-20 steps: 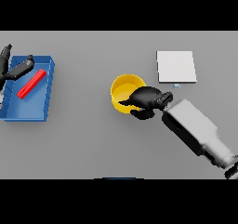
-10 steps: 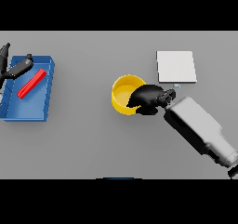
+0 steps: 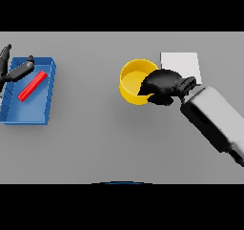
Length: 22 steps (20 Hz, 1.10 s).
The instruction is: Pick up the red beaker and tilt it to pour out 1 green nut into yellow bowl. Pick up the yellow bowl and place it on the metallic measuring scale.
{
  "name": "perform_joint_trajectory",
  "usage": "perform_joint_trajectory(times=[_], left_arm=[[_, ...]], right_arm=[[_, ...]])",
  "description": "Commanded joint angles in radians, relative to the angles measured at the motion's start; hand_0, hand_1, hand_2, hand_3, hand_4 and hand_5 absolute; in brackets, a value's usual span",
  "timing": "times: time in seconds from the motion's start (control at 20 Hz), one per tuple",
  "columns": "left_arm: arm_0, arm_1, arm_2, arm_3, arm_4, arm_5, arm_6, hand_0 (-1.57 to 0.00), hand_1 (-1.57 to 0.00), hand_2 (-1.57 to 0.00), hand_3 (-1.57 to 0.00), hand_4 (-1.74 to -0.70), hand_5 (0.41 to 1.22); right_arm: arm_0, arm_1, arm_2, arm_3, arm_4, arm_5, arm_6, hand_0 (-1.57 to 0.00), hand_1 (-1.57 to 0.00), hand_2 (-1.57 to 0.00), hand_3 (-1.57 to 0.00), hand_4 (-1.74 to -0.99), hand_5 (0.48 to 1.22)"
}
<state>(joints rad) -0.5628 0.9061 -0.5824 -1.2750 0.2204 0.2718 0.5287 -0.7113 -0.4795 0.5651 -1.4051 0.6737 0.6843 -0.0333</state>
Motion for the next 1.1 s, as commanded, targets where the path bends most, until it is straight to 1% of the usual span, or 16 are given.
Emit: perform_joint_trajectory(times=[0.0, 0.15, 0.25, 0.3, 0.35, 0.4, 0.45, 0.55, 0.6, 0.65, 0.75, 0.8, 0.85, 0.9, 0.95, 1.05], left_arm=[[-0.007, -0.006, -0.001, 0.009, -0.001, -0.001, 0.003, 0.00, 0.00, 0.00, 0.00, -0.80, 0.723], [-0.013, -0.003, 0.002, 0.010, -0.003, 0.001, 0.008, 0.00, 0.00, 0.00, 0.00, -0.80, 0.723], [-0.008, 0.001, -0.004, 0.002, -0.014, 0.008, 0.001, 0.00, 0.00, 0.00, 0.00, -0.80, 0.723], [-0.005, 0.007, 0.001, -0.002, -0.010, 0.008, -0.001, 0.00, 0.00, 0.00, 0.00, -0.80, 0.730], [-0.005, 0.014, 0.011, -0.003, -0.001, 0.005, -0.006, 0.00, 0.00, 0.00, 0.00, -0.81, 0.735], [0.001, 0.018, 0.011, -0.015, 0.005, 0.003, -0.001, 0.00, 0.00, 0.00, 0.00, -0.81, 0.741], [0.006, 0.018, 0.010, -0.017, 0.004, 0.005, 0.000, 0.00, 0.00, 0.00, 0.00, -0.81, 0.742], [0.006, 0.028, 0.000, -0.035, -0.007, 0.009, 0.026, 0.00, 0.00, 0.00, 0.00, -0.80, 0.734], [0.005, 0.027, 0.000, -0.037, -0.009, 0.012, 0.034, 0.00, 0.00, 0.00, 0.00, -0.80, 0.735], [-0.003, 0.029, 0.000, -0.042, -0.010, 0.014, 0.055, 0.00, 0.00, 0.00, 0.00, -0.81, 0.739], [0.013, 0.028, -0.001, -0.053, -0.005, 0.021, 0.059, 0.00, 0.00, 0.00, 0.00, -0.82, 0.750], [0.008, 0.028, -0.002, -0.059, -0.004, 0.018, 0.062, 0.00, 0.00, 0.00, 0.00, -0.82, 0.759], [0.015, 0.037, 0.003, -0.059, -0.001, 0.019, 0.067, 0.00, 0.00, 0.00, 0.00, -0.83, 0.765], [0.010, 0.034, 0.001, -0.055, -0.005, 0.019, 0.071, 0.00, 0.00, 0.00, 0.00, -0.83, 0.769], [0.007, 0.031, -0.002, -0.054, -0.007, 0.020, 0.078, 0.00, 0.00, 0.00, 0.00, -0.83, 0.773], [0.004, 0.033, -0.007, -0.047, -0.004, 0.020, 0.081, 0.00, 0.00, 0.00, 0.00, -0.82, 0.772]], right_arm=[[-0.003, 0.001, -0.012, -0.010, -0.011, 0.010, 0.022, -1.56, -1.56, -1.55, -1.29, -1.723, 1.219], [-0.014, 0.005, -0.025, -0.005, -0.025, 0.020, 0.053, -1.57, -1.57, -1.56, -1.25, -1.720, 1.219], [-0.043, -0.019, -0.020, 0.014, -0.007, -0.004, 0.014, -1.57, -1.57, -1.56, -1.24, -1.719, 1.220], [-0.071, -0.022, -0.030, 0.039, -0.005, -0.012, 0.009, -1.57, -1.57, -1.57, -1.26, -1.719, 1.220], [-0.076, -0.039, -0.030, 0.060, 0.005, -0.033, -0.010, -1.57, -1.57, -1.57, -1.32, -1.720, 1.220], [-0.092, -0.049, -0.043, 0.085, 0.002, -0.038, -0.007, -1.57, -1.57, -1.57, -1.33, -1.720, 1.221], [-0.098, -0.068, -0.053, 0.098, 0.003, -0.052, -0.016, -1.57, -1.57, -1.57, -1.30, -1.720, 1.221], [-0.116, -0.083, -0.069, 0.159, 0.011, -0.100, -0.037, -1.57, -1.57, -1.57, -1.26, -1.719, 1.221], [-0.126, -0.090, -0.077, 0.193, 0.014, -0.115, -0.034, -1.57, -1.57, -1.57, -1.24, -1.720, 1.221], [-0.127, -0.096, -0.083, 0.224, 0.010, -0.128, -0.045, -1.57, -1.57, -1.57, -1.23, -1.720, 1.221], [-0.120, -0.099, -0.098, 0.266, -0.004, -0.140, -0.036, -1.57, -1.57, -1.57, -1.21, -1.720, 1.221], [-0.132, -0.096, -0.101, 0.306, 0.003, -0.157, -0.033, -1.57, -1.57, -1.57, -1.20, -1.720, 1.221], [-0.143, -0.107, -0.107, 0.347, 0.006, -0.171, -0.050, -1.57, -1.57, -1.57, -1.19, -1.720, 1.221], [-0.147, -0.101, -0.107, 0.388, 0.014, -0.199, -0.048, -1.57, -1.57, -1.57, -1.18, -1.720, 1.221], [-0.154, -0.102, -0.109, 0.424, 0.012, -0.214, -0.076, -1.57, -1.57, -1.57, -1.17, -1.720, 1.221], [-0.166, -0.100, -0.109, 0.492, 0.019, -0.242, -0.084, -1.57, -1.57, -1.57, -1.18, -1.721, 1.221]])
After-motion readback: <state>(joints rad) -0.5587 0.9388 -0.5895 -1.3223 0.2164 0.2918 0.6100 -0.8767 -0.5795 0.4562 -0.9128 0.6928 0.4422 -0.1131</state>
